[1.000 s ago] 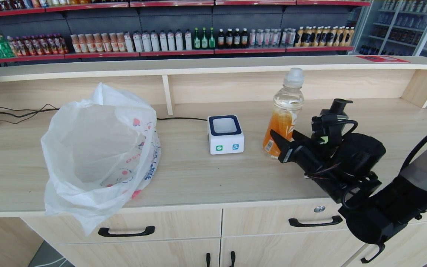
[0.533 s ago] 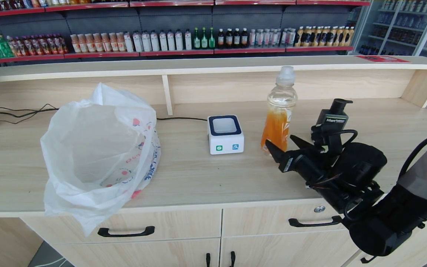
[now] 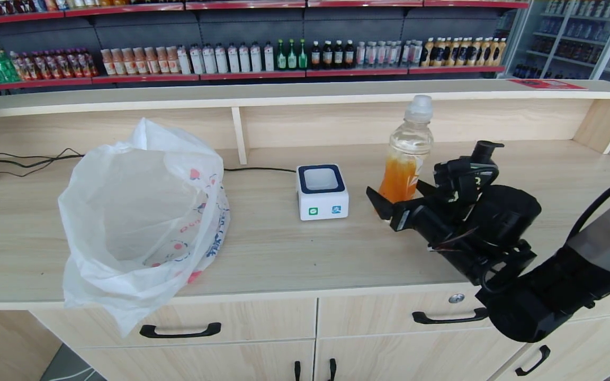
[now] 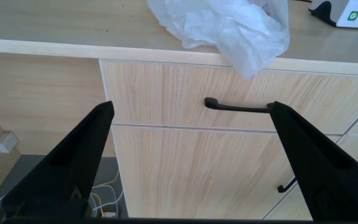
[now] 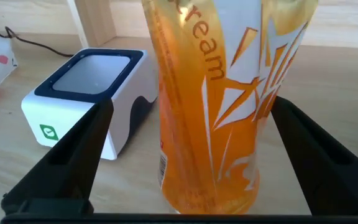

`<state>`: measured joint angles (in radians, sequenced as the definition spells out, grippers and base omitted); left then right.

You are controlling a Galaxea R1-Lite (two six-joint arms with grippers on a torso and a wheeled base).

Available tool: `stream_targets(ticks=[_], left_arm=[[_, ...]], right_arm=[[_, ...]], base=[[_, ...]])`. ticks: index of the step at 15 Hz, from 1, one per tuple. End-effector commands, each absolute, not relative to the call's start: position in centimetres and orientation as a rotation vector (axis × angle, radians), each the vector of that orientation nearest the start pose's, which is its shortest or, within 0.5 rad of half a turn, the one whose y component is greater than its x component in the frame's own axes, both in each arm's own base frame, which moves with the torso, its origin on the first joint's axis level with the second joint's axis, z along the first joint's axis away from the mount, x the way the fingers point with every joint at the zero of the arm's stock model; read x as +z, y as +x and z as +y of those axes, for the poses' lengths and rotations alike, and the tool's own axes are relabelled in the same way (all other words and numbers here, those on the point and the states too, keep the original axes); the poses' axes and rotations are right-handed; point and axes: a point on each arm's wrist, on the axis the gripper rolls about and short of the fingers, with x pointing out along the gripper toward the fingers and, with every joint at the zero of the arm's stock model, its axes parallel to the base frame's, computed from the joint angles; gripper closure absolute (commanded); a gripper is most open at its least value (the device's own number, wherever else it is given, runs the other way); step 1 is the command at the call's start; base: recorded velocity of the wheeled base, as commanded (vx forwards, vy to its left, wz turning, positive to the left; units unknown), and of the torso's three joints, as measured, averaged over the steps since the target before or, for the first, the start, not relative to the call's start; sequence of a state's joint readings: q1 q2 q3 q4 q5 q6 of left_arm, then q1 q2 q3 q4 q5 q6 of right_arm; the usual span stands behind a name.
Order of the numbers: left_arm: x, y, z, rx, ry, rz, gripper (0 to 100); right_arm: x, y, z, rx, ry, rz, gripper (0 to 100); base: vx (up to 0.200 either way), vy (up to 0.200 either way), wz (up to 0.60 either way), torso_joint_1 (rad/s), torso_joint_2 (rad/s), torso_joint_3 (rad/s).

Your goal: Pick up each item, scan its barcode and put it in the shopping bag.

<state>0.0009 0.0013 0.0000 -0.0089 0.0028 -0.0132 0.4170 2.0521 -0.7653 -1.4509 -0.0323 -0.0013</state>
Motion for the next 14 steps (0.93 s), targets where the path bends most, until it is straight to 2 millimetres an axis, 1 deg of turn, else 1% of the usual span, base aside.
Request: stream_targets(ticks=[1,4,6,12,13,14], left_arm=[[7.6,-2.3,0.0,0.005,-0.014,-0.008,0],[7.6,-2.3,0.0,0.005,-0.015,-0.008,0],[7.6,-2.3,0.0,0.005,-0.015,-0.008,0],[7.6,-2.3,0.0,0.005,-0.015,-0.008,0],[7.6,-2.3,0.0,0.005,-0.015,-0.008,0],[7.6,-2.3,0.0,0.005,-0.015,-0.008,0]], right_arm=[[15.3,34.3,15.1,0.393,0.043,-0.191,0],[17.0,35.9,15.1,0.396,0.05,-0.177,0],[17.1,36.4,14.7,0.405,0.043,-0.16,0],[17.3,36.6,14.6,0.404,0.042,-0.158,0],[17.3,36.6,14.6,0.404,0.043,-0.16,100],[17.3,36.6,14.6,0.404,0.044,-0.161,100]], base=[[0.0,0.0,0.0,0.0,0.0,0.0],[0.0,0.0,0.0,0.0,0.0,0.0],[0.0,0.0,0.0,0.0,0.0,0.0],[0.0,0.0,0.0,0.0,0.0,0.0],[0.0,0.0,0.0,0.0,0.0,0.0],[0.0,0.0,0.0,0.0,0.0,0.0]])
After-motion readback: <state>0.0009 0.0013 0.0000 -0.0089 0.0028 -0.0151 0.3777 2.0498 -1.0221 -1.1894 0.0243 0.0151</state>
